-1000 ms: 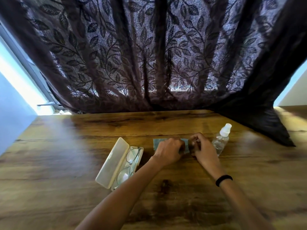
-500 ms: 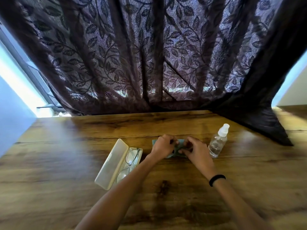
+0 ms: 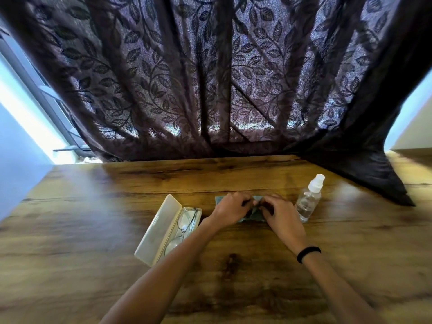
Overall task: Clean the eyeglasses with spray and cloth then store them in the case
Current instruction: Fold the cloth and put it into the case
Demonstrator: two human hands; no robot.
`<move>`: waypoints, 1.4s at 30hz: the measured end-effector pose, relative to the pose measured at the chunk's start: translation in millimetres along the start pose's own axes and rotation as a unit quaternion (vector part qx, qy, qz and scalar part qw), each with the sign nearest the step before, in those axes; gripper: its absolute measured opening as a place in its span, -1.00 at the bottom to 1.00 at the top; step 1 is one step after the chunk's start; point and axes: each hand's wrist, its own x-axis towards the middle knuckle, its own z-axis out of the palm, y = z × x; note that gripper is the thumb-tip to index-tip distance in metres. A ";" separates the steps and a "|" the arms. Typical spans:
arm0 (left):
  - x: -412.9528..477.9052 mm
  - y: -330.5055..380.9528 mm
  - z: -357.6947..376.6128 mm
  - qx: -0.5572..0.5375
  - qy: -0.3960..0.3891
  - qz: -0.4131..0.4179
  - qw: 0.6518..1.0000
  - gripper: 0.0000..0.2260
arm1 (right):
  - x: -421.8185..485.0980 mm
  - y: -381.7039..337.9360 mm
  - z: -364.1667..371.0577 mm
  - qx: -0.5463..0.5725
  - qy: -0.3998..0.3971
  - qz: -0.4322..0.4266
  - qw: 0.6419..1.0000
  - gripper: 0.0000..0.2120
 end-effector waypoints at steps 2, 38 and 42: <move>-2.8 0.3 -1.7 0.038 -0.010 0.029 0.999 -0.83 | -3.3 2.2 -3.2 -0.036 -0.011 -0.008 0.999 -0.88; -3.9 -49.3 -54.5 -0.057 0.080 -0.128 0.987 -0.79 | 64.5 -61.7 24.2 0.171 -0.137 0.133 0.967 -0.80; -1.6 -48.6 -53.2 -0.076 0.076 -0.152 0.983 -0.70 | 63.3 -76.6 30.7 0.225 -0.173 0.151 0.947 -0.84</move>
